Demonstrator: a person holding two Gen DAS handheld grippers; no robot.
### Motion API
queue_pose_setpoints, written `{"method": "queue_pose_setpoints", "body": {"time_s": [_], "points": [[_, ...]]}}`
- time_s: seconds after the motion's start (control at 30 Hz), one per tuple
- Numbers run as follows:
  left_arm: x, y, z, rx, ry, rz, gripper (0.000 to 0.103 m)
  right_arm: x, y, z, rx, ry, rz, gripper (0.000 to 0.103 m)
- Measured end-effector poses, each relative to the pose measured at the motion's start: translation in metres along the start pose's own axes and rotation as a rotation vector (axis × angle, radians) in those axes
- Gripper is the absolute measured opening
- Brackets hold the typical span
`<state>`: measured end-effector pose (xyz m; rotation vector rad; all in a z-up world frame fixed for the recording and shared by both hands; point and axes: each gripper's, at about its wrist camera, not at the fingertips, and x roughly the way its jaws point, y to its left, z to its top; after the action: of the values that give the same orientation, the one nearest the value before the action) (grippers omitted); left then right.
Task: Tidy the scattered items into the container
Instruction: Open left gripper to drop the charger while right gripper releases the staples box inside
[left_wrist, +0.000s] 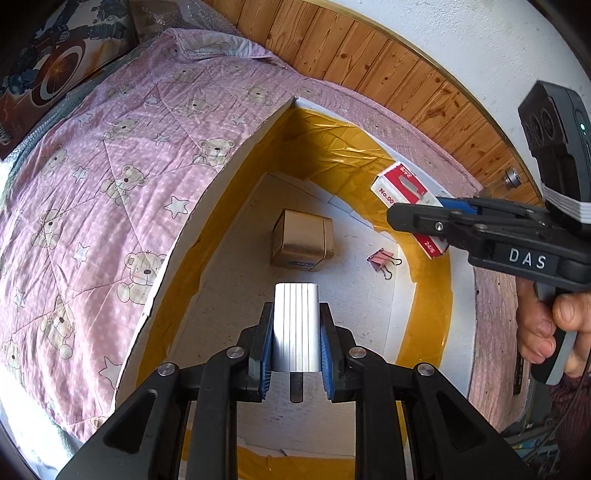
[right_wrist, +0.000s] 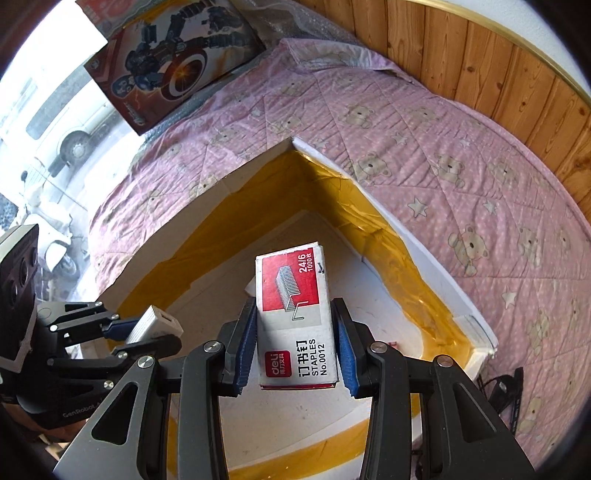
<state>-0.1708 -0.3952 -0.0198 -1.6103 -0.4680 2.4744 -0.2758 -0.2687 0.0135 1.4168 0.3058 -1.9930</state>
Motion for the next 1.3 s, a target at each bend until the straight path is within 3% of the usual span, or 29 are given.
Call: {"method": "queue_pose_setpoints", "body": {"time_s": [0.33,0.6,0.93,1.3], "points": [[0.017,0.013,0.008,-0.010,0.061,0.008,0.022,0.054,0.003,0.031,-0.070,0.103,-0.038,0.042],[0.028,0.008,0.022,0.012,0.093,0.032,0.024,0.072,0.003,0.041,-0.090,0.116,-0.078,0.044],[0.014,0.009,0.017,0.015,0.077,0.038,0.030,0.053,-0.001,0.037,-0.054,0.086,-0.087,0.047],[-0.007,-0.001,-0.001,0.023,0.046,0.055,0.033,0.022,-0.002,0.004,-0.028,0.084,-0.082,0.047]]}}
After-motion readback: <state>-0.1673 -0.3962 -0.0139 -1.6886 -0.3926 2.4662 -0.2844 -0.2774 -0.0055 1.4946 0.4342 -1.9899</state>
